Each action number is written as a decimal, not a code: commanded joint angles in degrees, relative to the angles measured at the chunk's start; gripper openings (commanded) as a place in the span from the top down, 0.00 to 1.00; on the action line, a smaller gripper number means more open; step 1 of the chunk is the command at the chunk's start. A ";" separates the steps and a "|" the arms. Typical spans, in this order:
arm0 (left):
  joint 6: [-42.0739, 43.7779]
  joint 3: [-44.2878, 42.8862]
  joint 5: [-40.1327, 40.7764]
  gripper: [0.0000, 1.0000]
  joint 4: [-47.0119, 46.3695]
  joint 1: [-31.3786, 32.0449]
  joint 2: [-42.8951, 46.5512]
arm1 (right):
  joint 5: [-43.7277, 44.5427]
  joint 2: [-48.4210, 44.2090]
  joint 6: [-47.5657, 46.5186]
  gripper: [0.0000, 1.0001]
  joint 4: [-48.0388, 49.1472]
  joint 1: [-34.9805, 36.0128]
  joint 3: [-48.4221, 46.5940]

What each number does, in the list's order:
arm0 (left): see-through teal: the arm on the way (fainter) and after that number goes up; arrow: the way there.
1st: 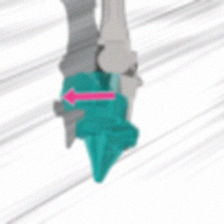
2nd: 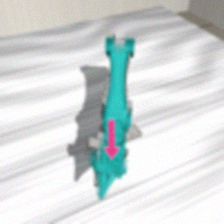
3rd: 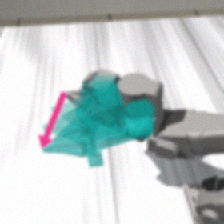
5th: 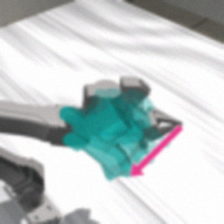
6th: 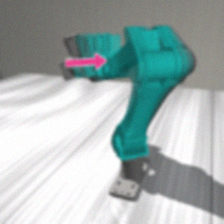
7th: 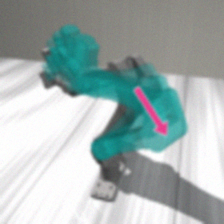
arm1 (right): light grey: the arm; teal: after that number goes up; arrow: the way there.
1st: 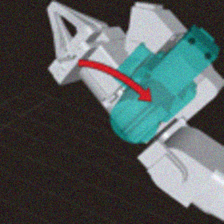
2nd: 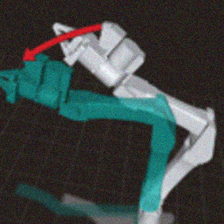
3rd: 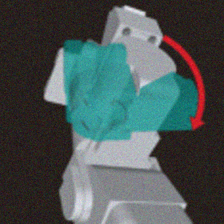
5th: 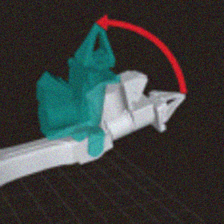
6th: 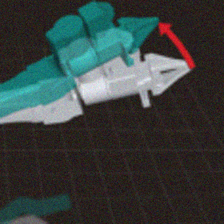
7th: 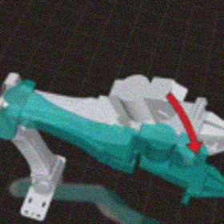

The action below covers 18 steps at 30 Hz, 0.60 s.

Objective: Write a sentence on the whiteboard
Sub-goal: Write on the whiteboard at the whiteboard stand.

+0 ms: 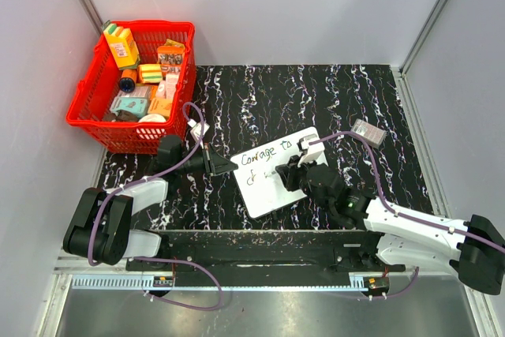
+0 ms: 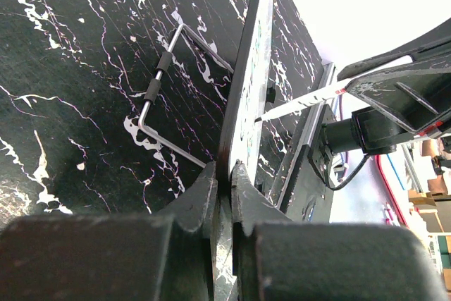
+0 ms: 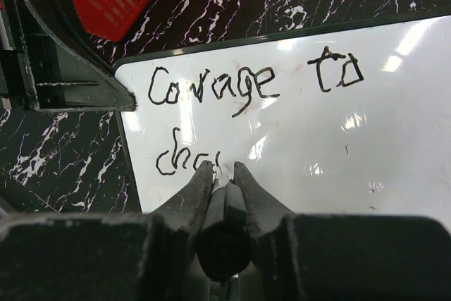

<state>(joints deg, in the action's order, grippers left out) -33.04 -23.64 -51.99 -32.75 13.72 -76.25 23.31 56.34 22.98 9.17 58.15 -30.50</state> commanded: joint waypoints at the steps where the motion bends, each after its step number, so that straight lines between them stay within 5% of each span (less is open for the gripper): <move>1: 6.67 -0.18 6.11 1.00 -1.53 -0.97 -1.27 | 2.27 0.35 -1.01 1.00 3.13 0.30 -2.02; 18: 6.76 -0.18 6.02 1.00 -1.70 -0.88 -1.36 | 5.25 0.44 -1.54 1.00 4.01 0.30 -2.28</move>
<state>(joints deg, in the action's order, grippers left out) -33.04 -23.64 -52.01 -32.77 13.69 -76.25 24.88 56.66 22.26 10.85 58.15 -30.55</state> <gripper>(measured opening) 0.083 0.194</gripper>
